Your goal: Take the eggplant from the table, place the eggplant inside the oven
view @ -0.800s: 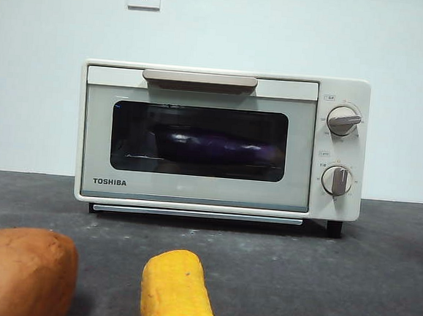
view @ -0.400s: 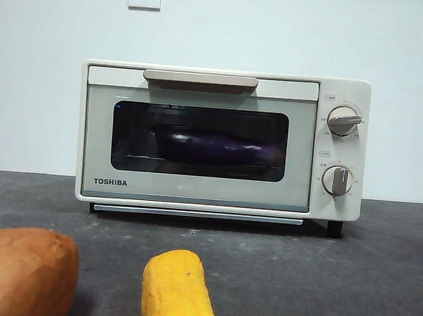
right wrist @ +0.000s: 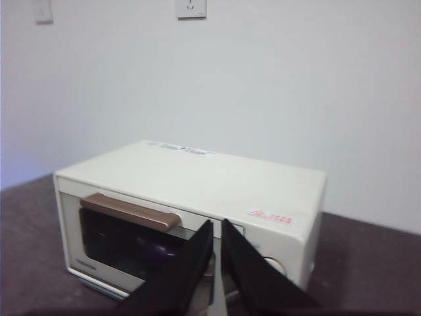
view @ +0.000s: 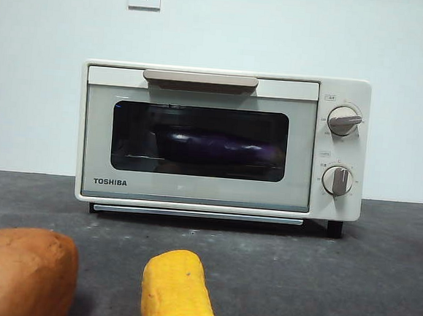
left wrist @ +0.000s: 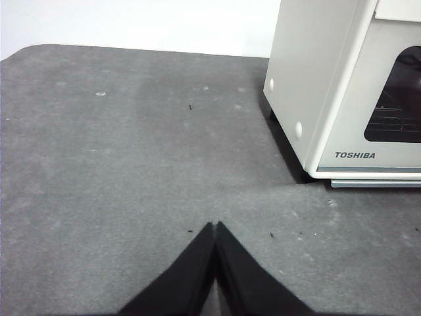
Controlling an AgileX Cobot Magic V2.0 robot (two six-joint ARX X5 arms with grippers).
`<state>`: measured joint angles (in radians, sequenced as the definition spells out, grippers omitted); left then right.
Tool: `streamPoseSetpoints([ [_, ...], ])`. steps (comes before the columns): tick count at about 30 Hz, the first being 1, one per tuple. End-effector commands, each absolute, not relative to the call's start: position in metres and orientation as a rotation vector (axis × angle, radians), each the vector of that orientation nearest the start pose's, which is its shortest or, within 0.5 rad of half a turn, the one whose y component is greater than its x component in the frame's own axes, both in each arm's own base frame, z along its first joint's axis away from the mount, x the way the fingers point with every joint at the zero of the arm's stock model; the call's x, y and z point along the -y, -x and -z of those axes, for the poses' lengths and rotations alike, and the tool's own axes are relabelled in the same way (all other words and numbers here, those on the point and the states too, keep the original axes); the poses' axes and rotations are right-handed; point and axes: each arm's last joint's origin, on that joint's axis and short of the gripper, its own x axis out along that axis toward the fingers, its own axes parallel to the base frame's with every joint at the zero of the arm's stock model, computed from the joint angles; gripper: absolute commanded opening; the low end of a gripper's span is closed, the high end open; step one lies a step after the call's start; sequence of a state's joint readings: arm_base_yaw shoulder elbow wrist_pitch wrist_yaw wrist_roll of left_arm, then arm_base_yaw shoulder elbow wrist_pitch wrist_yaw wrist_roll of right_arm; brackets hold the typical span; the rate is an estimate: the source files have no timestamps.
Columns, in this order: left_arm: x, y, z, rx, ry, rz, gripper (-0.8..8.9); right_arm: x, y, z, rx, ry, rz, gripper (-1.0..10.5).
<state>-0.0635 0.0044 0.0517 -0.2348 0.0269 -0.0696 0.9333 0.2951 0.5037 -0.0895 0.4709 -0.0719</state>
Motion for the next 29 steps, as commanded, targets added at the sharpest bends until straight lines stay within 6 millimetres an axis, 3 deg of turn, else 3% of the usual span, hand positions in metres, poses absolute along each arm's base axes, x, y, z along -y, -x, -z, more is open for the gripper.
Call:
streamPoseSetpoints([
  [1,0.007,-0.093,-0.150,-0.220,0.068,0.081,0.08,-0.060,-0.065,-0.302,0.137,0.101,-0.413,0.0],
  [4,0.007,-0.093,-0.150,-0.221,0.068,0.082,0.08,-0.056,-0.074,-0.292,0.116,0.141,-0.354,0.0],
  [11,0.007,-0.093,-0.150,-0.220,0.068,0.082,0.08,-0.036,-0.101,-0.247,0.025,0.180,-0.175,0.0],
  [14,0.007,-0.093,-0.150,-0.220,0.068,0.082,0.08,-0.026,-0.109,-0.227,0.008,0.147,-0.197,0.0],
  [20,0.007,-0.093,-0.150,-0.220,0.068,0.082,0.08,-0.007,-0.108,-0.204,0.001,0.084,-0.170,0.0],
  [29,0.007,-0.093,-0.150,-0.220,0.067,0.082,0.08,0.000,-0.100,-0.177,0.036,0.088,-0.107,0.0],
])
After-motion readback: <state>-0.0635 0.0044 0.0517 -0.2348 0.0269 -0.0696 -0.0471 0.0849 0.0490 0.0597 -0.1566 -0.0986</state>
